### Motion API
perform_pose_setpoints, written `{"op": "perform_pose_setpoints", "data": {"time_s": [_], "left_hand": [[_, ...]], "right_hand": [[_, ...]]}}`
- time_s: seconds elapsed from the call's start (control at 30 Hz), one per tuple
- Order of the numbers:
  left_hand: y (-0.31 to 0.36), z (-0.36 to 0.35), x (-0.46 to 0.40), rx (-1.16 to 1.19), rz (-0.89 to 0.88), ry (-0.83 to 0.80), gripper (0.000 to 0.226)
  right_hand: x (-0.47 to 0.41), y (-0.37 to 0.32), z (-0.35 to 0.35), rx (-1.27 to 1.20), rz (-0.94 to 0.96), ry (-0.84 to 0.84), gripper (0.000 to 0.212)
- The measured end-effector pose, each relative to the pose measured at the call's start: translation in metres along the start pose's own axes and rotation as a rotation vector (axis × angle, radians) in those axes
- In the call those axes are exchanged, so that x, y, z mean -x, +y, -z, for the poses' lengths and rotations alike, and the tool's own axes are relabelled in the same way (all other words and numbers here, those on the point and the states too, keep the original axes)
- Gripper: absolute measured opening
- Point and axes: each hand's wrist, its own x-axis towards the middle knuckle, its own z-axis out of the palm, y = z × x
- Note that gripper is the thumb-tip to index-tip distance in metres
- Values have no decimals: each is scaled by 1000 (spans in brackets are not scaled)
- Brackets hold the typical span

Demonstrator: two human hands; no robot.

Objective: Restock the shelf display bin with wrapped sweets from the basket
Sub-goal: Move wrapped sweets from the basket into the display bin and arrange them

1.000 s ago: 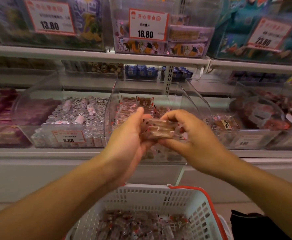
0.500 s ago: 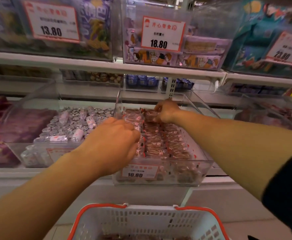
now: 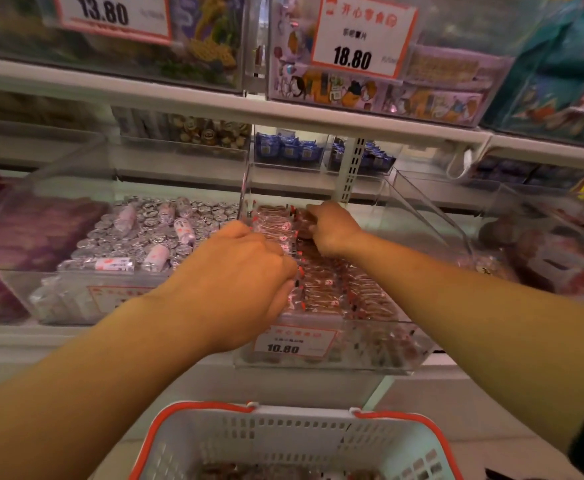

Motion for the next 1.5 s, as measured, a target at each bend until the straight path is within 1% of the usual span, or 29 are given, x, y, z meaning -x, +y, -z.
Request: {"op": "perform_pose_setpoints", "data": {"time_s": [0.07, 0.17, 0.23, 0.4, 0.47, 0.53, 0.6, 0.67, 0.7, 0.73, 0.77, 0.8, 0.83, 0.87, 0.9, 0.93, 0.97, 1.0, 1.03, 1.07, 1.1, 1.13, 1.2, 1.27, 1.3, 1.33, 1.4, 1.47, 1.5], "left_hand": [[1, -1, 1, -1, -3, 15, 19], [3, -1, 2, -2, 8, 20, 21], [4, -1, 2, -5, 15, 11, 21], [3, -4, 0, 2, 33, 15, 25], [2, -5, 0, 26, 35, 35, 26], [1, -2, 0, 64, 32, 63, 27], [1, 1, 3, 117, 30, 94, 31], [2, 4, 8, 143, 18, 128, 33], [3, 5, 11, 148, -3, 156, 32], [6, 6, 14, 146, -44, 210, 30], [10, 8, 18, 131, -101, 296, 28], [16, 8, 22, 110, -162, 403, 27], [23, 7, 26, 99, -212, 495, 29], [31, 3, 31, 106, -245, 544, 31], [41, -6, 37, 119, -265, 545, 32], [53, -18, 44, 130, -271, 488, 31], [65, -35, 51, 146, -256, 350, 28], [78, -55, 59, 161, -205, 118, 24], [90, -78, 68, 159, -105, -160, 19], [99, -104, 81, 157, 37, -406, 22], [107, -132, 100, 180, 181, -607, 31], [115, -157, 121, 250, 322, -746, 39], [131, -202, 163, 449, 565, -872, 47], [151, -234, 197, 610, 773, -969, 63], [162, -246, 208, 685, 894, -1001, 74], [171, -255, 214, 757, 1034, -1006, 84], [186, -271, 216, 871, 1326, -947, 97], [194, -285, 213, 970, 1577, -823, 104], [197, -293, 211, 1016, 1660, -757, 108]], "right_hand": [[3, 0, -4, 87, 52, -1, 52], [7, 4, -9, 180, 109, -32, 71], [8, 5, -13, 217, 114, -61, 78], [7, 8, -12, 177, 76, -88, 79], [9, 9, 2, 158, 61, -45, 75], [16, 7, 25, 106, 55, 47, 66], [32, 3, 49, 22, 63, 161, 45], [61, -2, 64, -53, 140, 347, 28], [83, -3, 64, -102, 200, 485, 24], [109, -5, 60, -168, 260, 646, 23], [138, -6, 52, -255, 326, 802, 22], [170, -6, 37, -358, 381, 913, 21], [198, -3, 14, -446, 402, 956, 21], [221, 1, -15, -503, 367, 929, 24], [239, 6, -45, -524, 285, 834, 29], [251, 12, -79, -502, 175, 653, 34], [260, 21, -114, -459, 58, 395, 35], [271, 31, -147, -417, -41, 88, 32], [284, 42, -177, -381, -118, -202, 32], [299, 55, -204, -362, -196, -414, 41], [316, 69, -225, -353, -297, -545, 54], [333, 82, -241, -366, -426, -612, 69], [358, 101, -264, -401, -671, -691, 99], [367, 109, -278, -394, -821, -785, 113], [368, 112, -285, -417, -860, -793, 118], [366, 113, -291, -466, -898, -766, 124], [360, 112, -302, -558, -956, -680, 138], [350, 109, -311, -610, -975, -629, 147], [345, 107, -316, -617, -971, -621, 146]]}}
